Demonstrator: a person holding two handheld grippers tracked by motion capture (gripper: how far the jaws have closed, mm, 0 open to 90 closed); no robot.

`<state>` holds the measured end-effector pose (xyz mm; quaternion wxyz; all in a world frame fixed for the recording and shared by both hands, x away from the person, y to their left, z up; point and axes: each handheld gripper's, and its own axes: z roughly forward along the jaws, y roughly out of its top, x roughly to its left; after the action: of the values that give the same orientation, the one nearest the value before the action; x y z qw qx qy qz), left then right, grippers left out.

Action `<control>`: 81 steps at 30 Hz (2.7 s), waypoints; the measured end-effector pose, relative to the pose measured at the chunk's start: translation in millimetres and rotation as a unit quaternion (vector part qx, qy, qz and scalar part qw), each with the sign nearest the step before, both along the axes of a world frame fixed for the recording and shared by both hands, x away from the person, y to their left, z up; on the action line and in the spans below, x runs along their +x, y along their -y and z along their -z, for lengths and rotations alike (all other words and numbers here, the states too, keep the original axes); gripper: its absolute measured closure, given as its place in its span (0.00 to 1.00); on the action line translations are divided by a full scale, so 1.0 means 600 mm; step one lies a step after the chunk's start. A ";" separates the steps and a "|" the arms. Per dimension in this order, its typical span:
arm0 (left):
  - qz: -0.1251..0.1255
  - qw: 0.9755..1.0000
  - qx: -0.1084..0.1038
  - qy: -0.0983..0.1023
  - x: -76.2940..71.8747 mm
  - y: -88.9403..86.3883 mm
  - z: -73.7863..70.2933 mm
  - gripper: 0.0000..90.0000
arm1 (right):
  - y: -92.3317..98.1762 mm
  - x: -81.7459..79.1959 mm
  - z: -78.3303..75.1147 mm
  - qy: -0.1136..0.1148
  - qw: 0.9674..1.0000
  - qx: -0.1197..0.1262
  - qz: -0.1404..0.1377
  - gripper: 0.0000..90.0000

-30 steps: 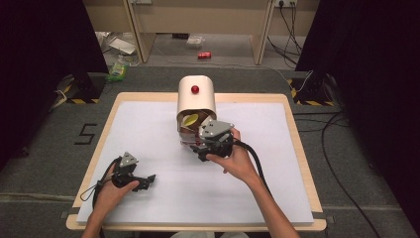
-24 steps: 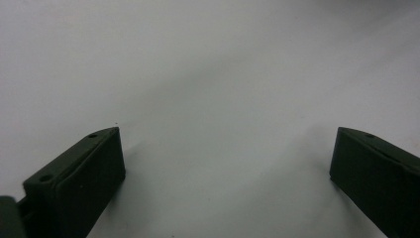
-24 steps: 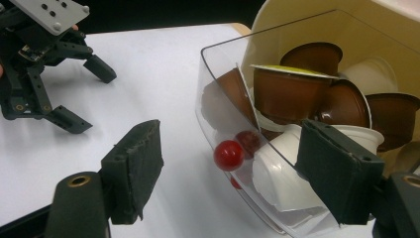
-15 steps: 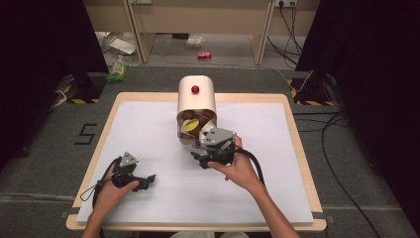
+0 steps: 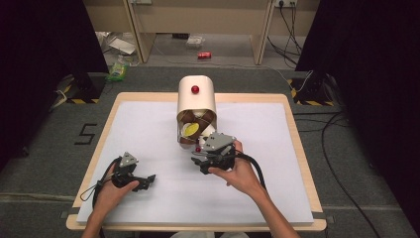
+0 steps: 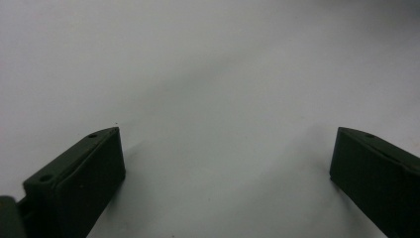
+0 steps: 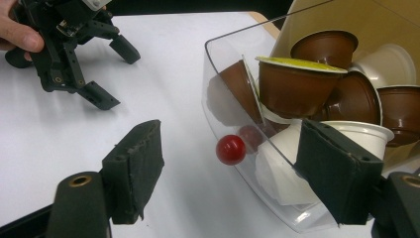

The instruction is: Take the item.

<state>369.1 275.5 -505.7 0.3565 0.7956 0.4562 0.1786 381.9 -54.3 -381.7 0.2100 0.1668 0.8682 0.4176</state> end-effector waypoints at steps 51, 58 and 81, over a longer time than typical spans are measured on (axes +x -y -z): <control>0.000 1.000 0.000 0.000 0.000 0.000 0.000 0.00 | -0.024 0.051 -0.035 0.004 0.997 0.047 0.062 0.38; -0.001 1.000 -0.001 0.000 0.000 0.000 0.000 0.00 | -0.033 0.061 -0.032 -0.003 0.997 0.041 0.066 0.37; 0.000 1.000 0.000 0.000 0.000 0.000 0.000 0.00 | -0.056 0.094 -0.014 -0.027 0.995 0.020 0.090 0.39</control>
<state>369.1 275.5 -505.7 0.3562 0.7957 0.4561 0.1787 438.4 -20.7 -373.2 0.2195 0.2603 0.8462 0.4098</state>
